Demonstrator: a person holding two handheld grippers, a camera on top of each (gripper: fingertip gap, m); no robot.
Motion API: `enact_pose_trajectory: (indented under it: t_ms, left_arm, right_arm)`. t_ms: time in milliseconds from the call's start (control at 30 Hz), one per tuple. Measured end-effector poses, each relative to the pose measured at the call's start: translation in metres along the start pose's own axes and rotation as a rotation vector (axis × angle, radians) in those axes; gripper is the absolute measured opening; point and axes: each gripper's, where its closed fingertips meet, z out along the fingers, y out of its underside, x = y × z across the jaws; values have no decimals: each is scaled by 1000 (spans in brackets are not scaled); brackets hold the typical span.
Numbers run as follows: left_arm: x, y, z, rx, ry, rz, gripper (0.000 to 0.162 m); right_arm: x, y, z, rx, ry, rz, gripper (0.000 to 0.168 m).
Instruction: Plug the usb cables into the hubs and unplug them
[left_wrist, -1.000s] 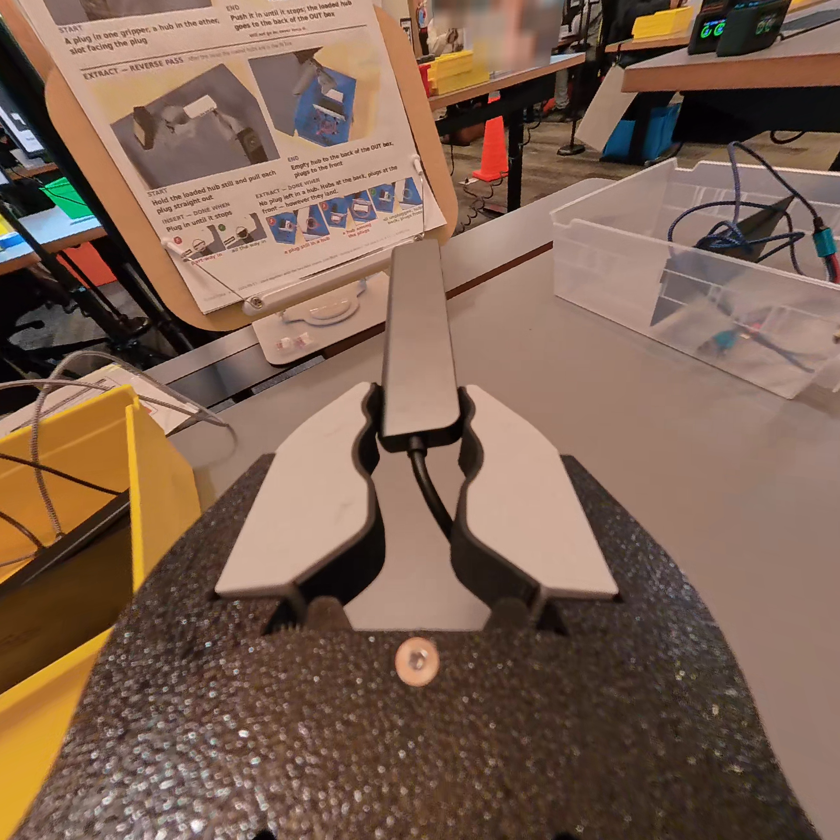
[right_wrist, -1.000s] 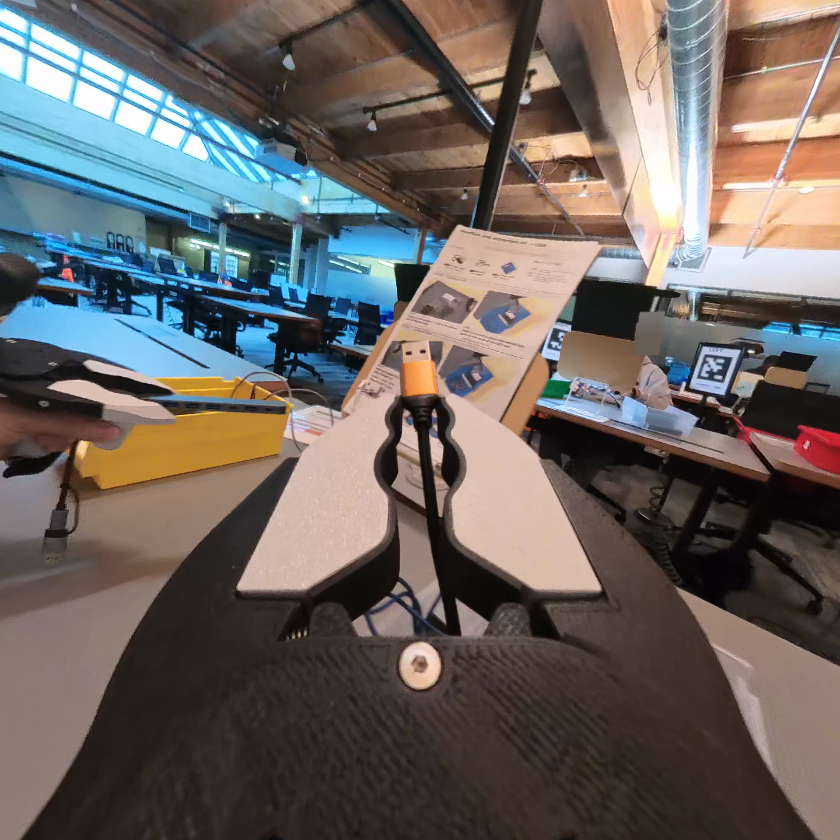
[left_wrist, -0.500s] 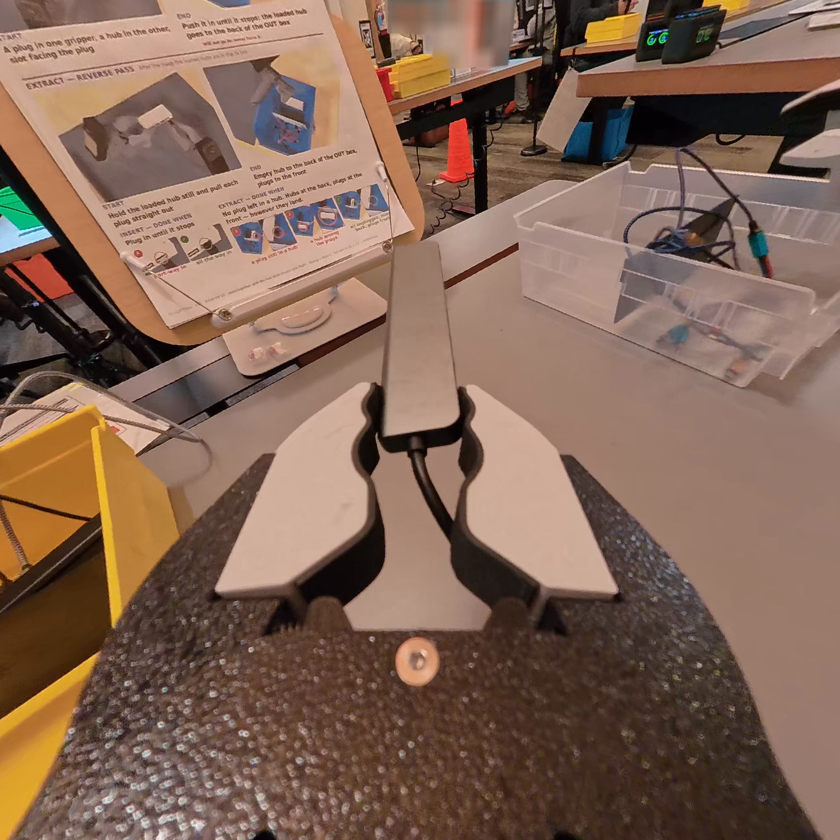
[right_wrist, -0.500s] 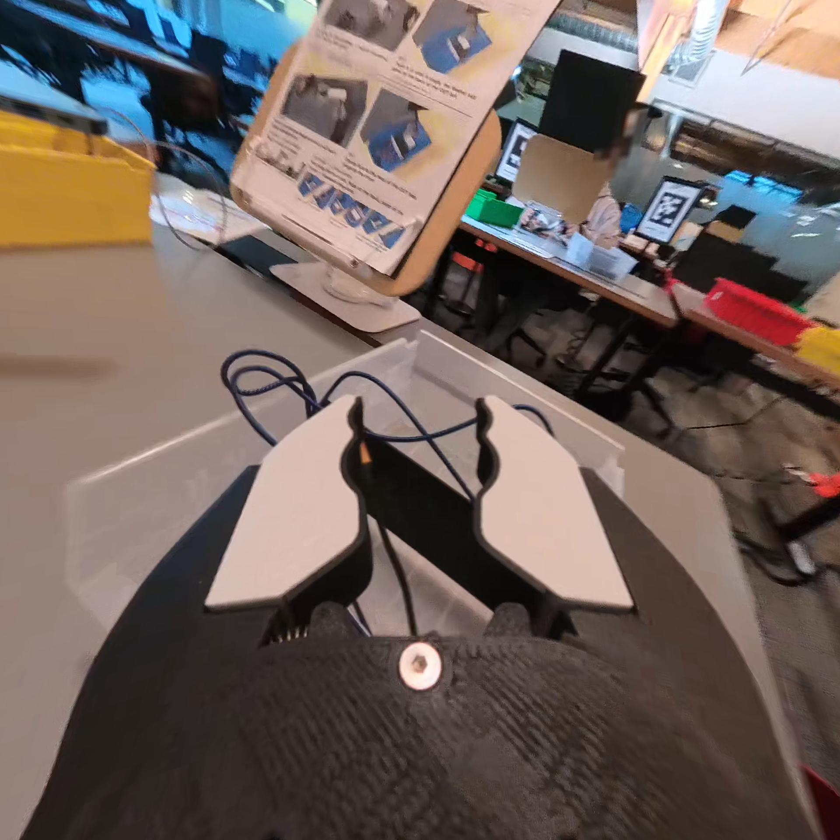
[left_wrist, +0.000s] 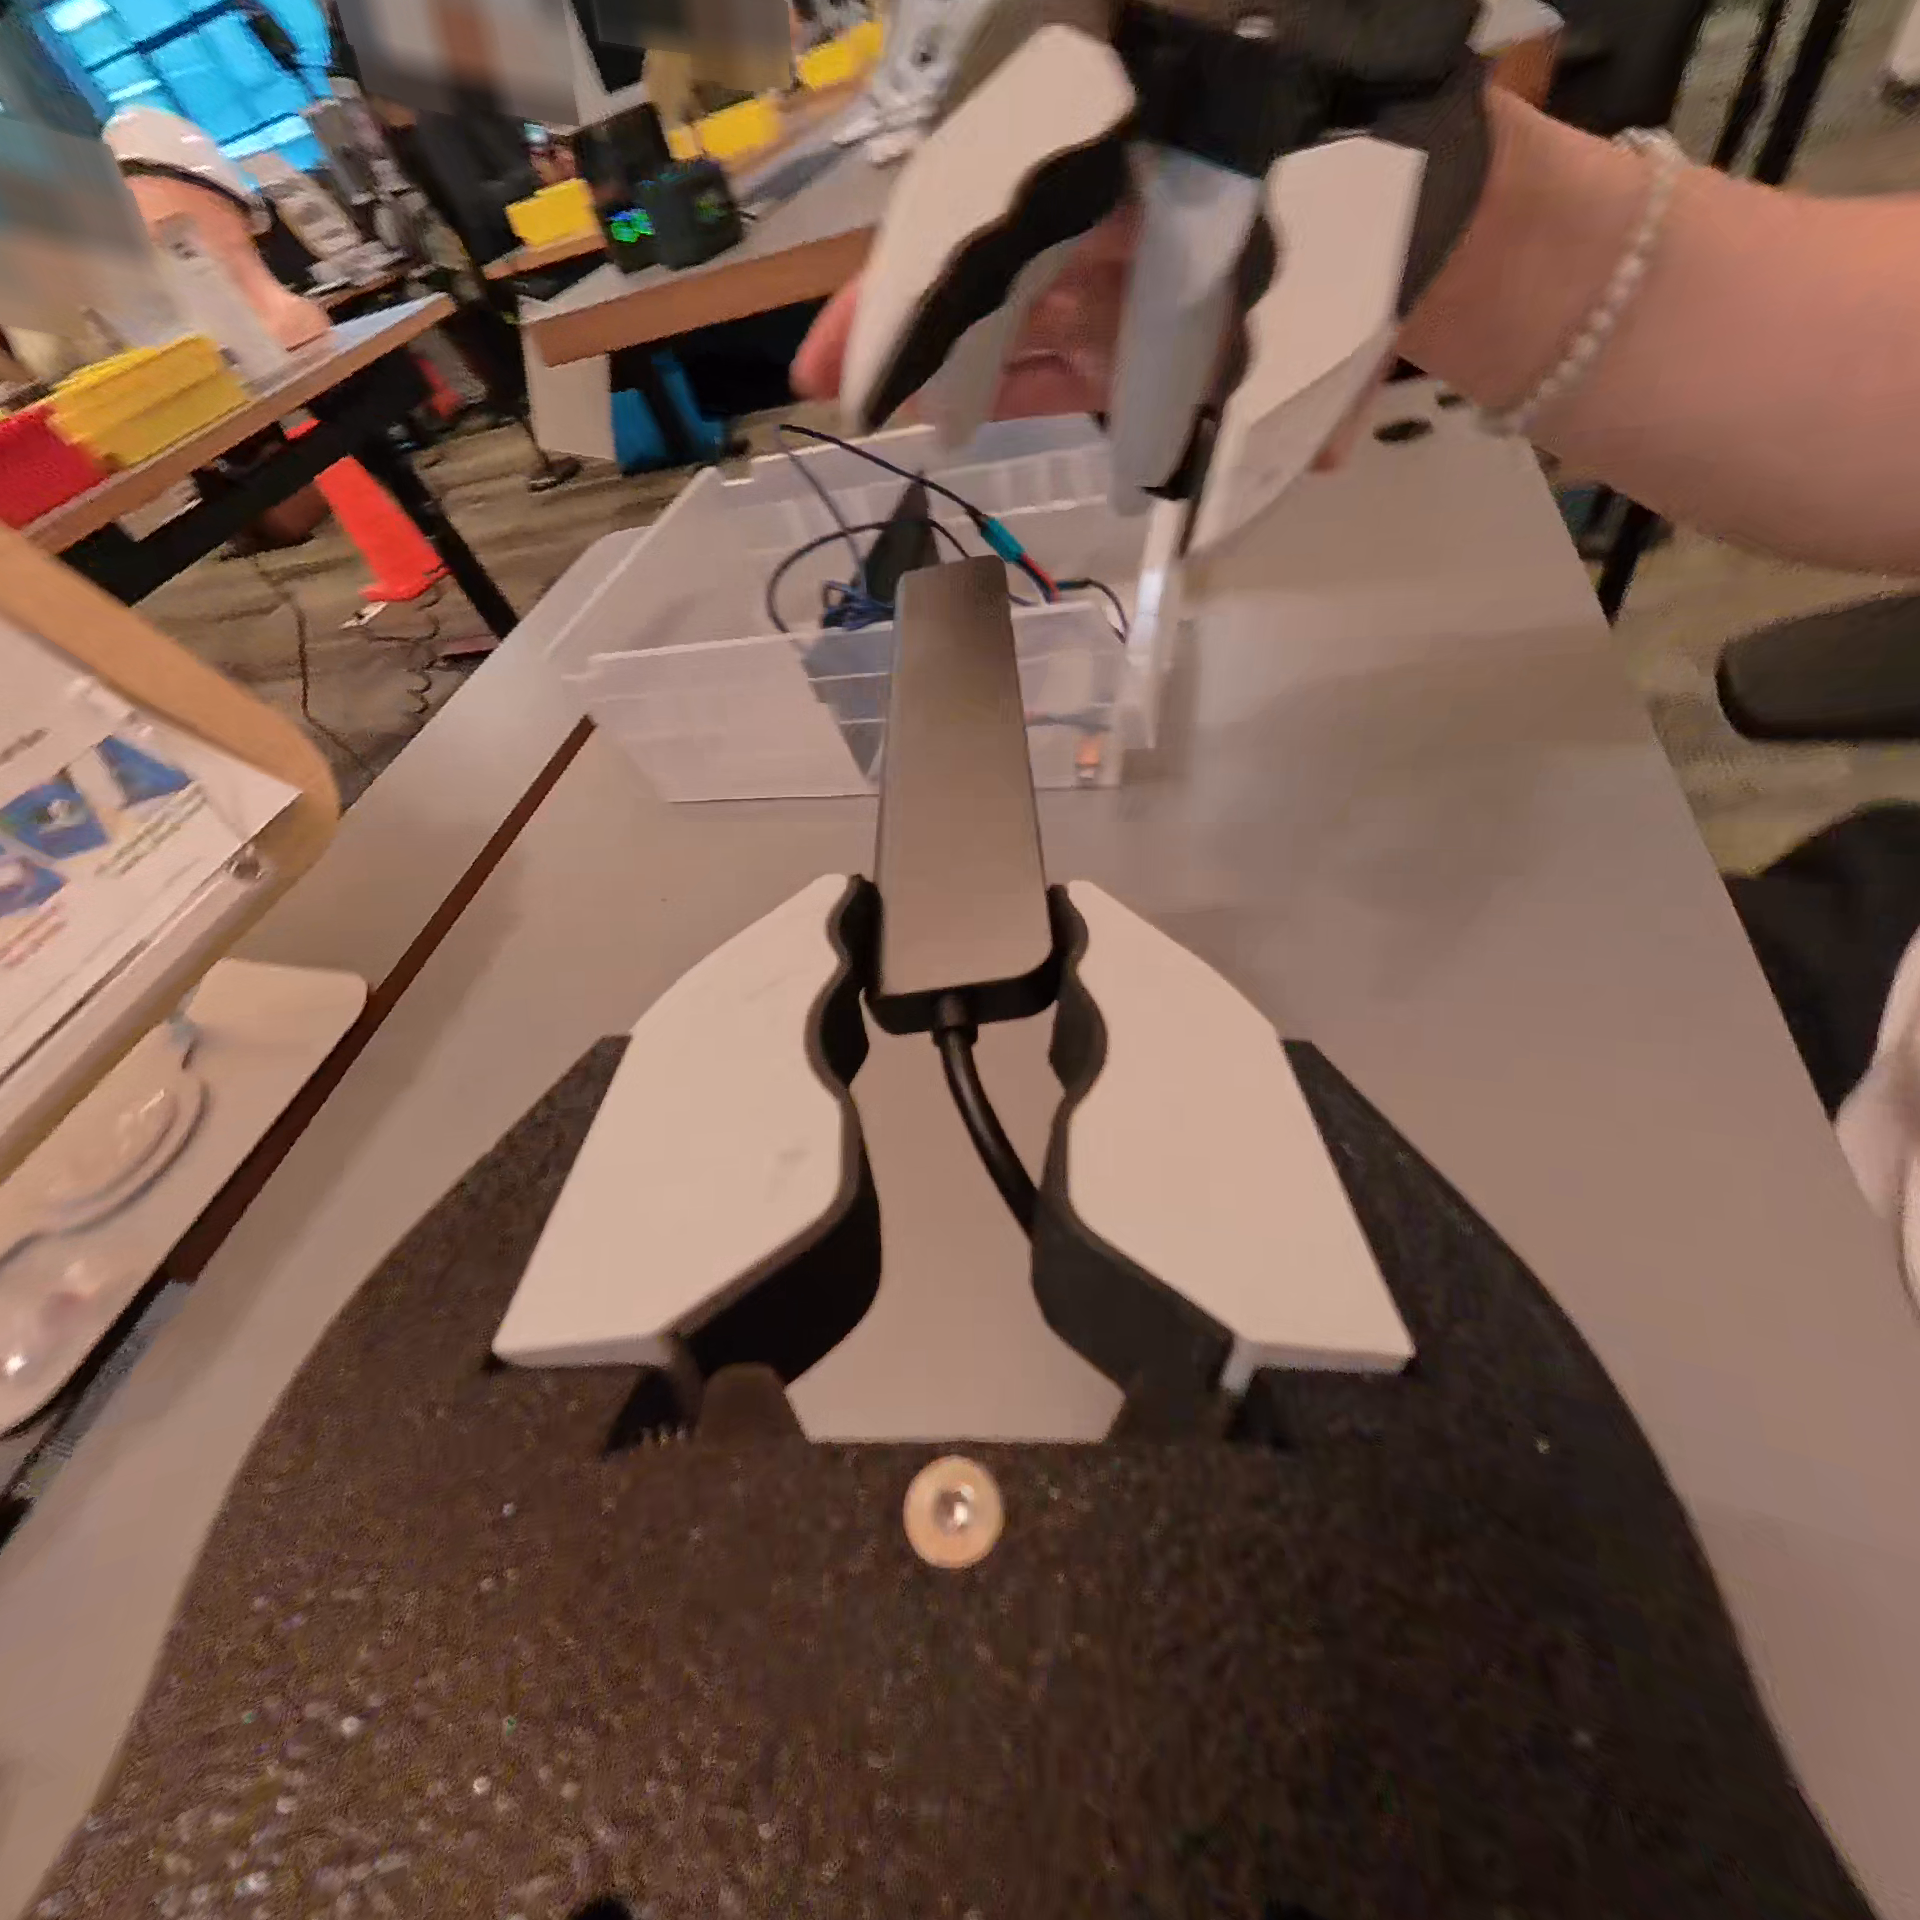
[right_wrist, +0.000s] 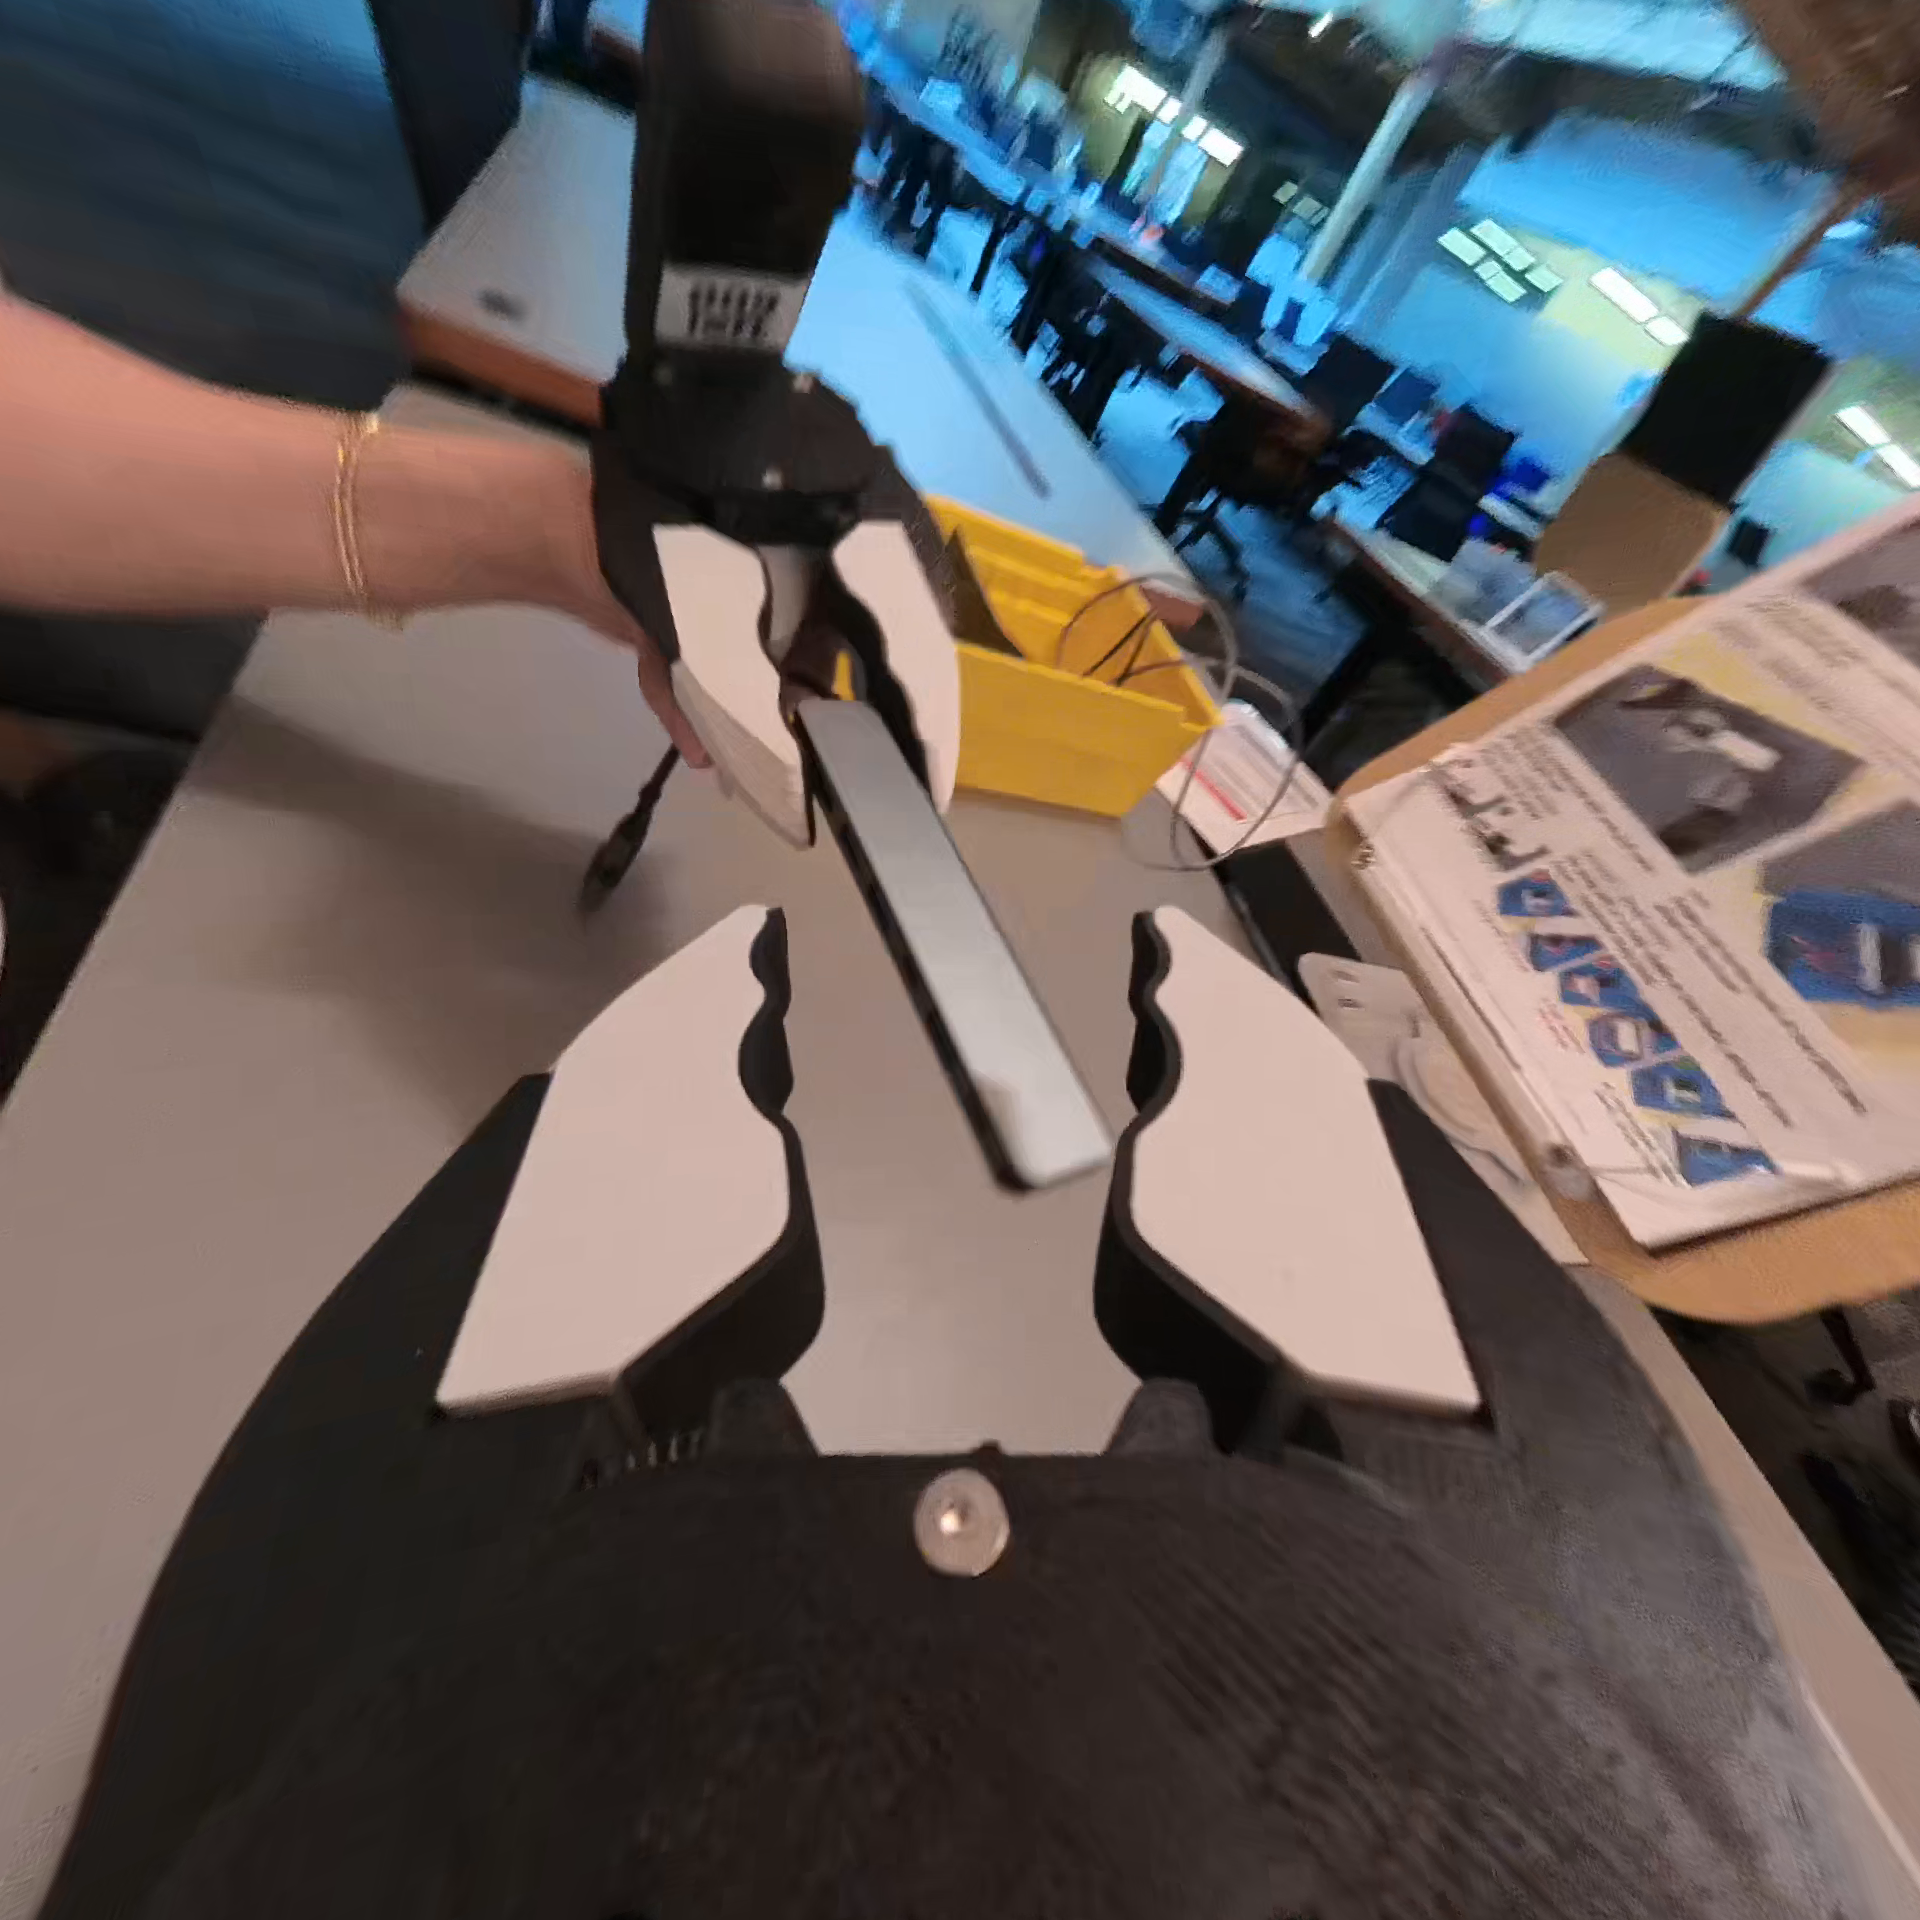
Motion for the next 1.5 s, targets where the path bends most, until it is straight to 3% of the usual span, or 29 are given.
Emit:
enact_pose_trajectory:
  t_ms: [133,267,433,667,833,933,1067,1333,1500]
  left_arm:
    - [17,-3,2,-31,60,103,31]
    - [23,-1,1,-37,92,112,31]
    - [25,5,2,-70,96,134,31]
    - [25,5,12,-75,115,157,31]
    - [17,5,15,-80,87,102,32]
    - [4,-3,12,-22,24,21,48]
    - [-23,-15,-7,77,-107,-97,64]
    - [-32,8,-31,43,-205,-152,61]
    - [-27,17,-31,36,-210,-190,59]
  right_arm:
    - [-22,25,35,-169,-155,-73,52]
    - [-37,32,47,-192,-233,-103,32]
    - [-39,27,41,-144,-233,-54,35]
    - [-39,39,35,-216,-245,-23,30]
    - [-30,40,34,-217,-167,-29,30]
    - [-16,42,28,-229,-94,-53,30]
    - [30,40,-7,-249,58,-86,30]
    - [184,51,-146,-571,390,-259,30]
    - [224,71,-175,-637,306,-208,30]
